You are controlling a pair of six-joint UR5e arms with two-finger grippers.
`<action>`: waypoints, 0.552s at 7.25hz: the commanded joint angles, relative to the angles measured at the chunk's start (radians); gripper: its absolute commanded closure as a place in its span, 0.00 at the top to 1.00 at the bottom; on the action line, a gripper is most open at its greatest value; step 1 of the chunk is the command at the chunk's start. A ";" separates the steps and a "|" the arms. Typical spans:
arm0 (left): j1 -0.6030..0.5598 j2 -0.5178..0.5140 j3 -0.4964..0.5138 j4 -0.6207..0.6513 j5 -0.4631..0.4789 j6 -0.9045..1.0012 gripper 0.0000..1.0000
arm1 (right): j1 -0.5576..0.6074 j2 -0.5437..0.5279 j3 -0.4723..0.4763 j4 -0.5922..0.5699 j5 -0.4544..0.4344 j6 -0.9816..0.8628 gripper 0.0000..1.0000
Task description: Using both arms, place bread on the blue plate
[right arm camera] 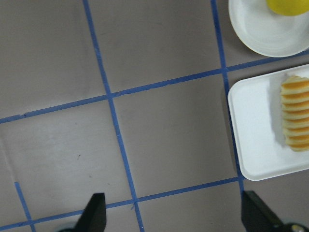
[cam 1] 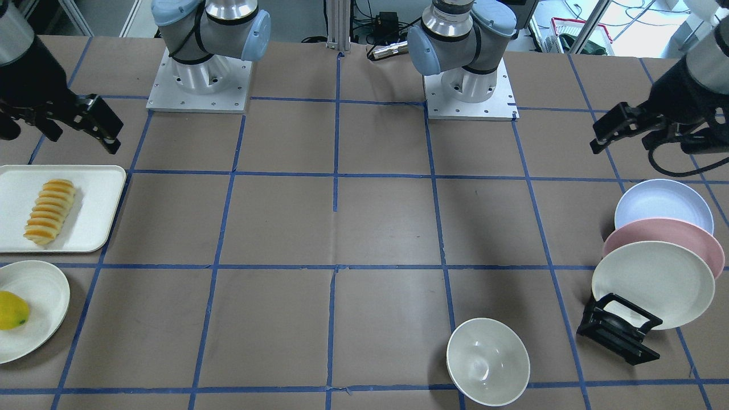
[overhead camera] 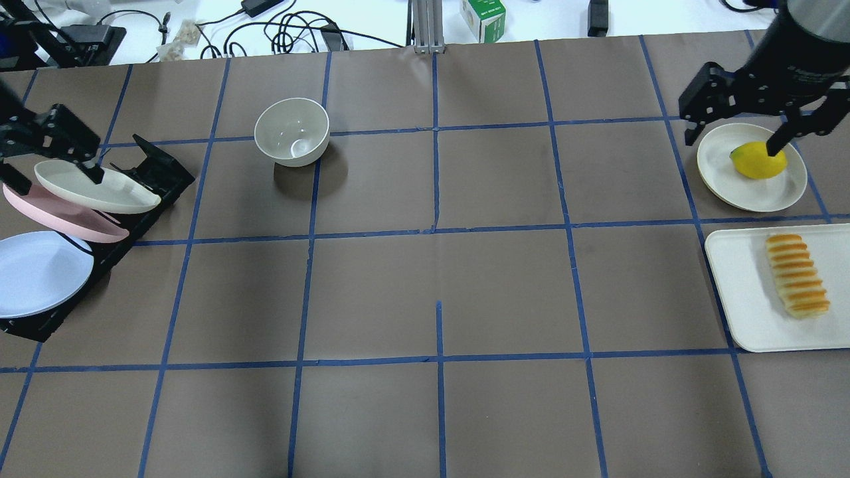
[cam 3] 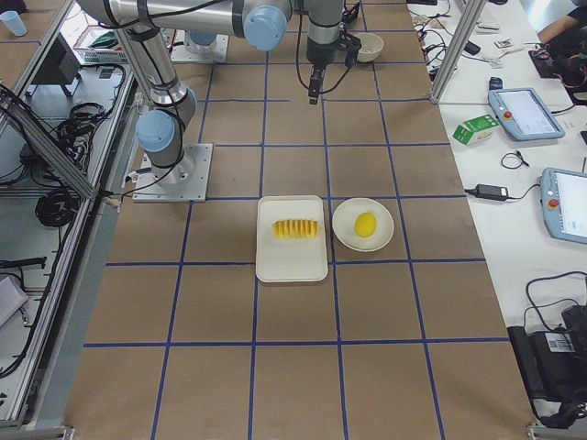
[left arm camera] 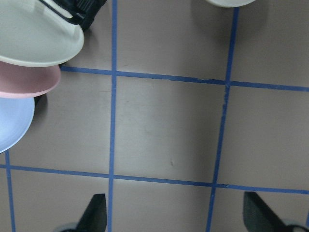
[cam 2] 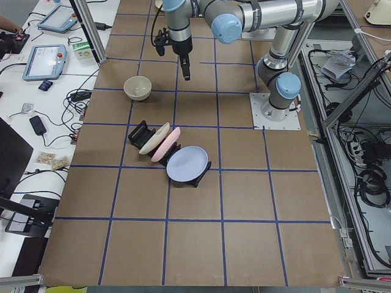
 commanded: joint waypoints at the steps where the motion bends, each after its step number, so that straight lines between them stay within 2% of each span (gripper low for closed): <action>1: 0.244 -0.053 -0.034 0.076 0.021 0.224 1.00 | -0.196 0.005 0.070 -0.031 -0.024 -0.216 1.00; 2: 0.320 -0.087 -0.034 0.136 0.053 0.362 1.00 | -0.266 0.022 0.108 -0.077 -0.026 -0.284 1.00; 4: 0.467 -0.197 -0.032 0.303 0.052 0.592 1.00 | -0.350 0.070 0.193 -0.232 -0.033 -0.412 1.00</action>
